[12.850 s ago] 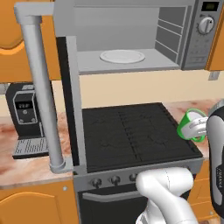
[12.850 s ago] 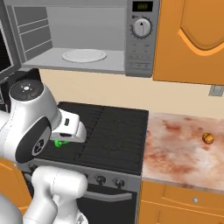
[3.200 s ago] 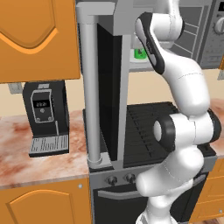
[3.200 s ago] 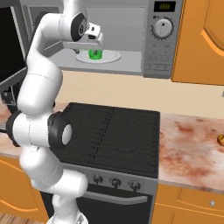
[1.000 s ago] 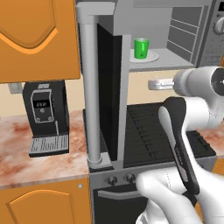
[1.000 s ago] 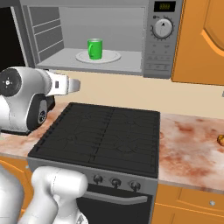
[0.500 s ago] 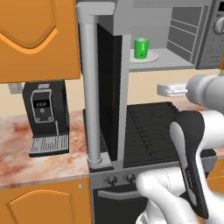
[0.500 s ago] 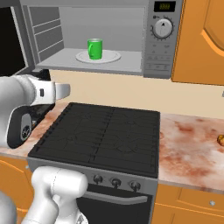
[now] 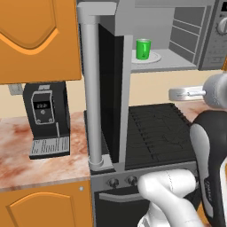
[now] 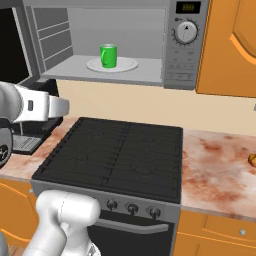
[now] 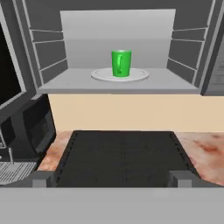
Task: Pick the mug from the counter and place it inside the microwave. Then close the microwave.
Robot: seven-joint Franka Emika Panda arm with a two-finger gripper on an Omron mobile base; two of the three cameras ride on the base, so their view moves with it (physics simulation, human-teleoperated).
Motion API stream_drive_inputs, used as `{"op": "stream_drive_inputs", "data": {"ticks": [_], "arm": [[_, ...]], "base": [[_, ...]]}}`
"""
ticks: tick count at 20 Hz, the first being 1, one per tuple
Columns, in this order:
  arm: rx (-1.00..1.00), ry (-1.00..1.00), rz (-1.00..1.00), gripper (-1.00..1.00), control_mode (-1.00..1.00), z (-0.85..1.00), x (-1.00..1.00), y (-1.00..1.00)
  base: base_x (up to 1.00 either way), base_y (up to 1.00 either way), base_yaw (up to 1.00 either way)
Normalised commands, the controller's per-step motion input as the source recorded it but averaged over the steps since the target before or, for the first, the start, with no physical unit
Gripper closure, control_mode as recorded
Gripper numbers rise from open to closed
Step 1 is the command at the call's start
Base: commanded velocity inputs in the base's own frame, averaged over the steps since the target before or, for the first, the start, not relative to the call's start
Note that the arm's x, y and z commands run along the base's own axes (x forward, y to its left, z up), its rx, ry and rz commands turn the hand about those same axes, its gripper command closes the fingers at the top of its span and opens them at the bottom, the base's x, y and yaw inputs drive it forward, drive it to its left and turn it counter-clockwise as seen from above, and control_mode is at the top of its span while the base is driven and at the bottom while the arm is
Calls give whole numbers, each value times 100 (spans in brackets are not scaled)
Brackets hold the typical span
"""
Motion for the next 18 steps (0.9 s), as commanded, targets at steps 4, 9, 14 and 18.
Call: {"op": "stream_drive_inputs", "data": {"ticks": [4, 9, 14, 18], "arm": [[0, -5, 0, -100, -100, 0, -54, 0], [0, -22, 0, -100, -100, 0, -63, 2], [0, -15, 0, -100, -100, 6, -53, 10], [-2, -15, 0, -100, -100, 23, -49, 15]], "base": [[0, 0, 0], [0, 0, 0], [0, 0, 0], [0, 0, 0]]}}
